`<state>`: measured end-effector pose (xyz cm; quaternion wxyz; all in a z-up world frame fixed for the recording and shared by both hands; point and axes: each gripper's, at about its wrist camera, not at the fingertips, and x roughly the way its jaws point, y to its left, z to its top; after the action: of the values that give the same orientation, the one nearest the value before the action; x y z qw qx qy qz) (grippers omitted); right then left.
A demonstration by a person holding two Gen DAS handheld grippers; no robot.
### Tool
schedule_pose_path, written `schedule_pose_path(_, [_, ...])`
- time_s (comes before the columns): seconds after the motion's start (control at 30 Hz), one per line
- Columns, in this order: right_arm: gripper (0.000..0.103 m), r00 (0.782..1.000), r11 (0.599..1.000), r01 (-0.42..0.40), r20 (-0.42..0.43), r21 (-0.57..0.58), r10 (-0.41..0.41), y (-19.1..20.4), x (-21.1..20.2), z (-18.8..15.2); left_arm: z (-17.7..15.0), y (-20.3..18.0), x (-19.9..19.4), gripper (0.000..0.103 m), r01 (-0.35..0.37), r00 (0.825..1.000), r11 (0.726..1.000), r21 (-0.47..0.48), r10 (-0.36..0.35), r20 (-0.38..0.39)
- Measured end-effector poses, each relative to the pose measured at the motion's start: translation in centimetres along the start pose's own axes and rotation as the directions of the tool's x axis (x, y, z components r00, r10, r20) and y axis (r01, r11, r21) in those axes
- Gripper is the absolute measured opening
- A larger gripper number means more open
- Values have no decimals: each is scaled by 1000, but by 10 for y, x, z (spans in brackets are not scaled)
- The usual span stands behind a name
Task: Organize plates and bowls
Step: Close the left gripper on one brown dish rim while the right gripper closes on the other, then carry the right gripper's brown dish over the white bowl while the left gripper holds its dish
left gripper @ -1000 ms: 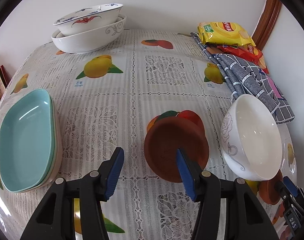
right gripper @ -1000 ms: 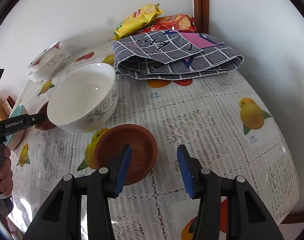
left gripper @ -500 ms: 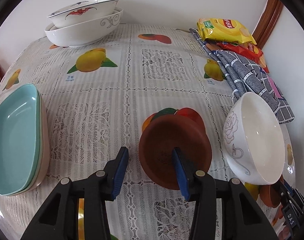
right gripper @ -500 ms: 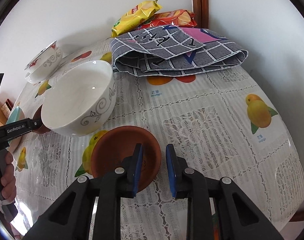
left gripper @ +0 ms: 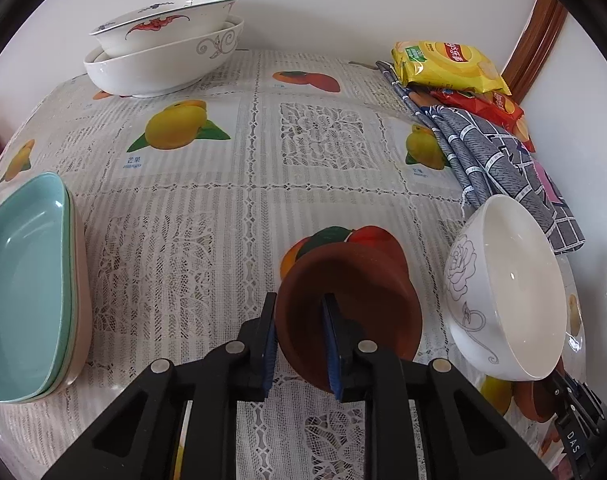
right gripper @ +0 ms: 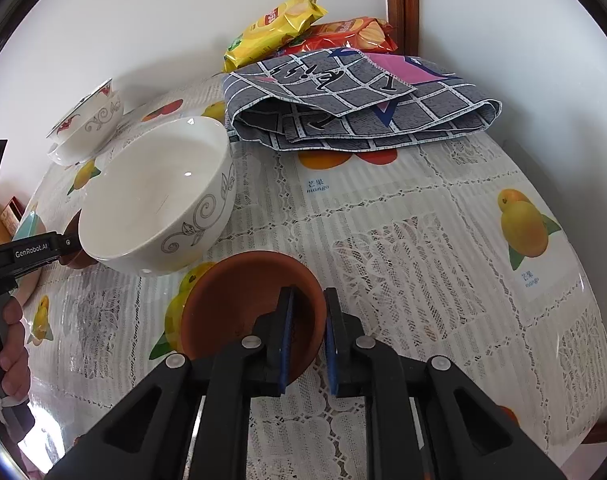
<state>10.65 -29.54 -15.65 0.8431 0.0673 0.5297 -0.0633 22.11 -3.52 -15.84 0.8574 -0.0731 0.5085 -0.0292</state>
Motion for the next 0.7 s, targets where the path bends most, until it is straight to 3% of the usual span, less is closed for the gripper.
schedule_pose_path(0.23, [11, 1000, 1000, -5, 14, 8, 5, 1, -4, 1, 0, 1, -3, 11, 27, 1000, 1000, 6, -27, -4])
schedule_pose_path(0.7, [10, 998, 999, -7, 64, -32, 9, 18, -28, 4, -6, 5, -29, 9, 63, 998, 998, 21, -64, 30])
